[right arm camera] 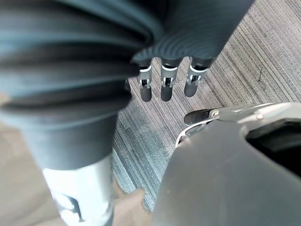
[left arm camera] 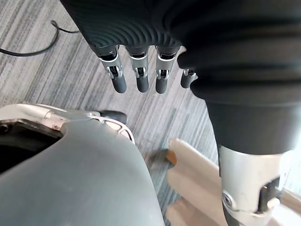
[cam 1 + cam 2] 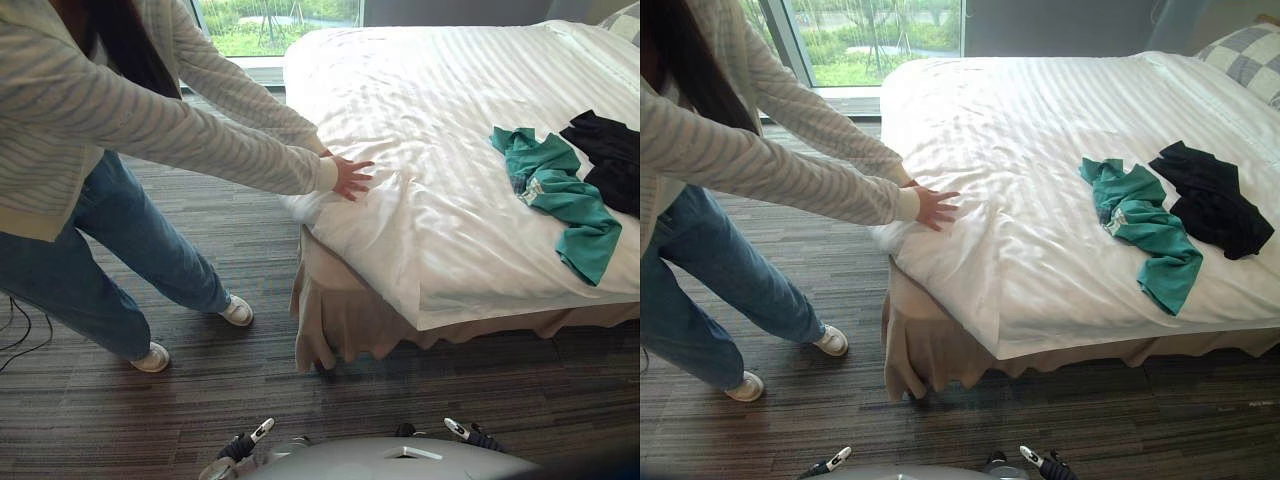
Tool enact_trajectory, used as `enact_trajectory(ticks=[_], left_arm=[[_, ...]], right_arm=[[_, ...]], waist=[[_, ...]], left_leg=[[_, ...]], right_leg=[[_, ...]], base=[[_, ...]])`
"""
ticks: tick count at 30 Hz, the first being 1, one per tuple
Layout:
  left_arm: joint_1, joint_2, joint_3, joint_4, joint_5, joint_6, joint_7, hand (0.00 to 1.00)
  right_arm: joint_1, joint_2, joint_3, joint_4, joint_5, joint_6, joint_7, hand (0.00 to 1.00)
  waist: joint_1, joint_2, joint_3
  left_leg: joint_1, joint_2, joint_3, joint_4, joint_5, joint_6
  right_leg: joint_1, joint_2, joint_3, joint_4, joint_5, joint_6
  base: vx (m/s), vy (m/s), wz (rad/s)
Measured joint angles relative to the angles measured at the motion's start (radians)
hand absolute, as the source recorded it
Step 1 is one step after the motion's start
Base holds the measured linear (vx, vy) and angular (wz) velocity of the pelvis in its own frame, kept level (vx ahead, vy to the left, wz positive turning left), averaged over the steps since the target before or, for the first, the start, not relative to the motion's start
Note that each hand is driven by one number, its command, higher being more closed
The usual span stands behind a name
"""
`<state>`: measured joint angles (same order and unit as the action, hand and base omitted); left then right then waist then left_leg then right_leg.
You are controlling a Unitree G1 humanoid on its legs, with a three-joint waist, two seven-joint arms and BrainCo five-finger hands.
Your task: Tidy the bed and pick cloth on bed and put in laundry
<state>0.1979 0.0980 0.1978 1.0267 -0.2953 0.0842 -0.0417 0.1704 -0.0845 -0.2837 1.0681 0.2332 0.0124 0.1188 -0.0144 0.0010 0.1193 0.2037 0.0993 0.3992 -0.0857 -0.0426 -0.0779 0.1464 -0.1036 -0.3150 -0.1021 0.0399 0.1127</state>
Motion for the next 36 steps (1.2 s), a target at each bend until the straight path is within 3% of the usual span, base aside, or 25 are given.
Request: enact_trajectory(ticks=[4,9,14,17,18,21,22,24,26,29,32,34,36], left_arm=[[-0.002,0.000,-0.002,0.000,-0.001,0.000,0.000,0.00],[-0.002,0.000,-0.002,0.001,-0.079,-0.017,0.012,0.00],[-0.008,-0.017,0.021,-0.004,-0.230,-0.083,0.126,0.00],[-0.026,-0.013,0.182,-0.047,-0.347,-0.166,0.235,0.00],[-0.035,0.001,0.259,-0.076,-0.392,-0.213,0.276,0.00],[-0.069,0.086,0.456,-0.138,-0.465,-0.324,0.355,0.00],[-0.081,0.114,0.485,-0.155,-0.465,-0.340,0.370,0.00],[-0.115,0.230,0.561,-0.231,-0.425,-0.385,0.429,0.00],[-0.174,0.347,0.579,-0.283,-0.326,-0.402,0.462,0.00],[-0.248,0.432,0.573,-0.307,-0.236,-0.406,0.465,0.00],[-0.370,0.545,0.489,-0.355,-0.105,-0.405,0.433,0.00],[-0.473,0.633,0.328,-0.420,0.030,-0.399,0.353,0.00],[-0.542,0.663,0.219,-0.482,0.119,-0.398,0.302,0.00]], right_arm=[[0.000,0.000,0.000,0.000,0.006,0.000,-0.001,0.00],[0.000,0.000,0.000,0.000,0.008,0.000,-0.001,0.00],[0.000,0.000,-0.002,0.000,0.009,0.002,-0.001,0.00],[0.000,0.000,-0.015,0.000,0.012,0.006,0.004,0.00],[0.000,-0.002,-0.024,0.000,0.012,0.007,0.005,0.00],[0.000,-0.011,-0.026,0.000,0.019,0.007,0.005,0.00],[0.001,-0.011,-0.026,0.000,0.020,0.005,0.004,0.00],[0.006,-0.014,-0.021,0.000,0.038,0.000,0.000,0.00],[0.013,-0.014,-0.009,-0.003,0.058,-0.010,-0.010,0.00],[0.025,-0.014,-0.001,-0.012,0.059,-0.015,-0.015,0.00],[0.035,-0.014,-0.001,-0.016,0.068,-0.020,-0.016,0.00],[0.055,-0.014,-0.003,-0.032,0.080,-0.020,-0.015,0.00],[0.061,-0.014,-0.007,-0.035,0.089,-0.021,-0.015,0.00]], waist=[[-0.001,0.001,0.001],[-0.001,0.000,0.001],[0.001,0.000,0.003],[-0.005,0.004,0.006],[-0.004,0.006,0.009],[-0.004,0.009,0.010],[-0.005,0.010,0.011],[-0.004,0.014,0.013],[0.002,0.022,0.014],[0.003,0.029,0.013],[0.003,0.033,0.012],[0.000,0.035,0.011],[-0.007,0.042,0.008]], left_leg=[[0.001,0.001,0.001,-0.001,0.000,0.000],[0.001,0.000,0.001,-0.001,0.000,0.000],[0.001,-0.001,-0.004,-0.001,0.000,0.000],[-0.012,-0.001,-0.026,0.001,0.002,0.001],[-0.012,0.000,-0.027,0.001,0.002,0.001],[-0.012,0.001,-0.035,0.001,0.002,0.001],[-0.012,0.001,-0.036,0.001,0.002,0.001],[-0.015,0.001,-0.043,0.001,0.002,0.001],[-0.016,-0.002,-0.044,0.000,0.002,0.001],[-0.016,-0.004,-0.039,-0.001,0.002,0.001],[-0.016,-0.003,-0.021,-0.001,0.000,-0.001],[-0.016,-0.003,-0.006,0.000,-0.003,-0.005],[-0.016,-0.007,0.019,0.000,-0.005,-0.008]], right_leg=[[0.000,0.001,0.001,0.000,0.000,0.000],[0.000,0.000,0.000,0.000,0.000,0.000],[0.002,-0.003,-0.004,0.000,0.000,0.000],[0.002,-0.006,-0.027,0.000,-0.002,0.001],[0.003,-0.006,-0.029,0.000,-0.003,0.000],[0.007,-0.005,-0.035,0.000,-0.006,-0.001],[0.008,-0.005,-0.037,0.000,-0.006,-0.001],[0.010,-0.006,-0.043,0.000,-0.007,0.000],[0.009,-0.005,-0.043,0.000,-0.007,0.000],[0.007,-0.006,-0.040,0.000,-0.007,0.000],[-0.002,-0.004,-0.020,0.000,-0.006,0.000],[-0.010,-0.001,0.001,0.001,-0.006,0.000],[-0.024,0.001,0.024,0.005,-0.003,0.001]], base=[[0.00,-0.004,-0.01],[0.00,0.000,0.00],[0.00,-0.002,0.01],[-0.02,-0.016,0.18],[-0.01,-0.015,0.09],[-0.01,-0.014,0.06],[0.00,-0.013,0.08],[-0.01,-0.010,0.09],[-0.01,-0.004,0.03],[0.00,-0.001,-0.03],[-0.01,-0.008,-0.15],[-0.01,-0.013,-0.17],[0.00,-0.004,-0.36]])
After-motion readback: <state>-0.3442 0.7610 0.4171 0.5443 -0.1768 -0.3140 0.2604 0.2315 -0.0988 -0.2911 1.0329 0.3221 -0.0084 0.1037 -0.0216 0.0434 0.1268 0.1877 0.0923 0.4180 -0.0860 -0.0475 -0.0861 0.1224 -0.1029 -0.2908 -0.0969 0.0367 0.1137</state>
